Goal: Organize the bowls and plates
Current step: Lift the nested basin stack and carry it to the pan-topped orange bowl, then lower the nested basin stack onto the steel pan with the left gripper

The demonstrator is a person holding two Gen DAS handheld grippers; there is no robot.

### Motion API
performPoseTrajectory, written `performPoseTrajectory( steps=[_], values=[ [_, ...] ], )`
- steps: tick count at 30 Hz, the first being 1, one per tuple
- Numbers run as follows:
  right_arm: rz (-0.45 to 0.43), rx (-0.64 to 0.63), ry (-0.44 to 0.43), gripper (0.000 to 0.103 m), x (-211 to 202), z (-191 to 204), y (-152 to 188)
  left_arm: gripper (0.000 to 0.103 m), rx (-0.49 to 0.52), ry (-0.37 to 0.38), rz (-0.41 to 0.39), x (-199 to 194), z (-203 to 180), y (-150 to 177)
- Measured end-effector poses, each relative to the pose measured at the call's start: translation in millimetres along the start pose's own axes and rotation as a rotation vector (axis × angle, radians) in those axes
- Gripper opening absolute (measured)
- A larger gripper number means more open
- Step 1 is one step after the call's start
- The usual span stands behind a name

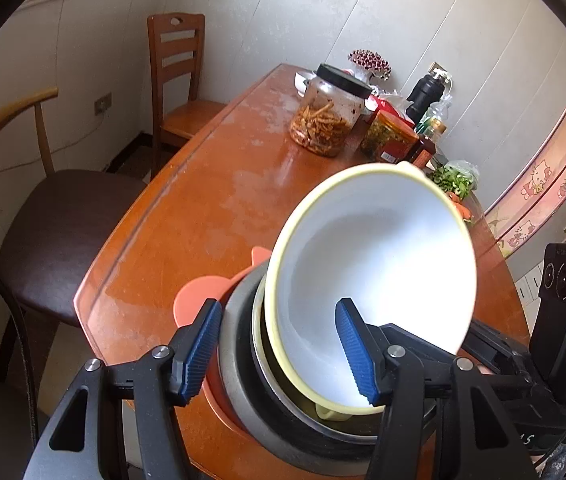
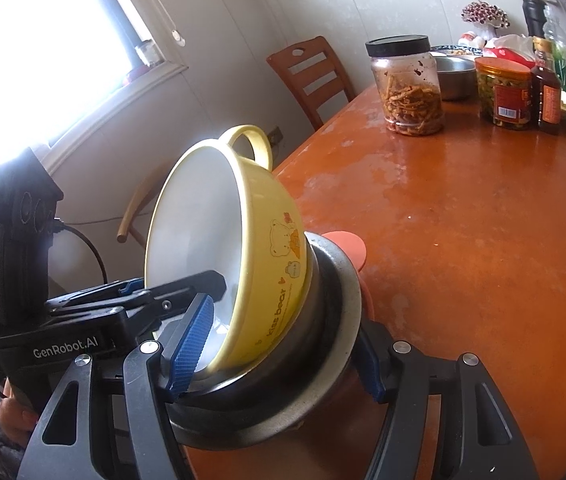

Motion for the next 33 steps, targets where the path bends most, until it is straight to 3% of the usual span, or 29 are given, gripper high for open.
performPoseTrajectory(
  steps=[33],
  values=[
    [-0.095,-0.057,0.042,0.076,-46.1,6.3,10.4,0.074,-0.028,-0.039,-0.081,-51.7,3.0,8.4]
  ],
)
Point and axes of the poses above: each gripper's, at about its wrist camera, not at the fingertips, and x roughly the way its jaws point, z to its left, y to its underside, the point moved 3 cm from there along x, roughly the way its jaws point, and after that the axes turned 7 degrees about x, right-handed, at the moved point
